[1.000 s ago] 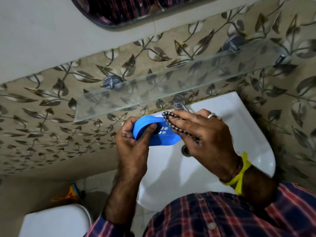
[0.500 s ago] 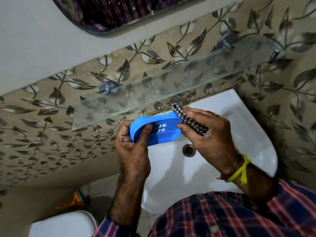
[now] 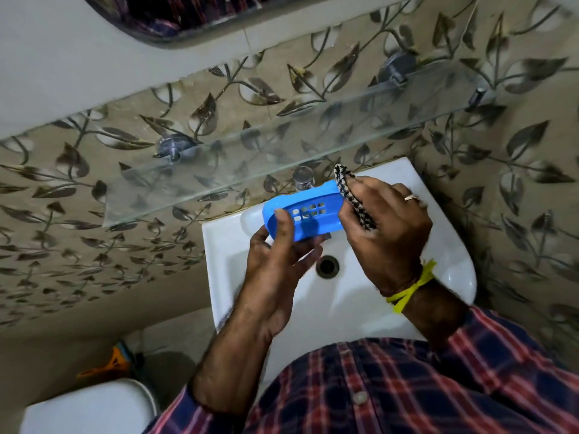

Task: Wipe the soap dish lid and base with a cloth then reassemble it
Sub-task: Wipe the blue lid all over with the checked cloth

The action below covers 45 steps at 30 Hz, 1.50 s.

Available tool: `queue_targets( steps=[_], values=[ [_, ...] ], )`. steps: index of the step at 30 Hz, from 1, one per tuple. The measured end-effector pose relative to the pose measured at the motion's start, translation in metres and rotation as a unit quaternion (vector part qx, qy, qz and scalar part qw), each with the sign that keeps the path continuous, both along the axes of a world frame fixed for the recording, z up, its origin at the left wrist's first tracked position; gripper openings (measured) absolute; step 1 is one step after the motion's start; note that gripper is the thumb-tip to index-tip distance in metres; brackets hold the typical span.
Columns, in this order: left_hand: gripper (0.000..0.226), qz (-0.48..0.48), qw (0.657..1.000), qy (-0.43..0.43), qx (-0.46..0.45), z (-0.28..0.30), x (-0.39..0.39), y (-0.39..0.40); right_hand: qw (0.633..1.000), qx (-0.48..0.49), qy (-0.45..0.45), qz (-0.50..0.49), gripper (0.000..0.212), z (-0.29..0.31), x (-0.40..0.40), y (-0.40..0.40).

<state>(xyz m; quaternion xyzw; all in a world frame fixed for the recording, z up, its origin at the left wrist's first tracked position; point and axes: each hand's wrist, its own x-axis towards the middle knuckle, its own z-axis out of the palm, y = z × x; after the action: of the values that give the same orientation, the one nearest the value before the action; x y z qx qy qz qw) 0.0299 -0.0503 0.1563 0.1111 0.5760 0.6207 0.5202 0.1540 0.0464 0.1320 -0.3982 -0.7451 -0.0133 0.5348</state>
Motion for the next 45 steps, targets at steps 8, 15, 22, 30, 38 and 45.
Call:
queue_targets(
  steps=[8,15,22,30,38,45],
  values=[
    [0.053,0.1,0.99,-0.087,0.049,0.001,-0.005,0.025,0.986,0.056,-0.042,0.154,0.022,-0.004,0.009,-0.018],
    [0.043,0.079,0.972,-0.169,0.143,-0.01,-0.022,0.019,0.967,0.017,-0.037,0.253,0.024,-0.006,0.022,-0.016],
    [0.051,-0.005,0.981,-0.115,0.159,-0.012,-0.016,0.018,0.953,-0.181,0.014,0.243,0.023,0.037,0.011,-0.012],
    [0.063,-0.067,0.983,-0.061,0.158,-0.017,-0.002,0.014,0.952,-0.154,-0.166,0.207,0.032,0.056,-0.01,-0.018],
    [0.058,-0.059,0.989,-0.039,0.132,-0.017,0.009,0.018,0.946,-0.148,-0.17,0.233,0.033,0.048,0.0,-0.029],
    [0.061,-0.068,0.991,-0.035,0.111,-0.017,0.008,0.018,0.946,-0.165,-0.166,0.225,0.033,0.047,-0.003,-0.028]
  ],
)
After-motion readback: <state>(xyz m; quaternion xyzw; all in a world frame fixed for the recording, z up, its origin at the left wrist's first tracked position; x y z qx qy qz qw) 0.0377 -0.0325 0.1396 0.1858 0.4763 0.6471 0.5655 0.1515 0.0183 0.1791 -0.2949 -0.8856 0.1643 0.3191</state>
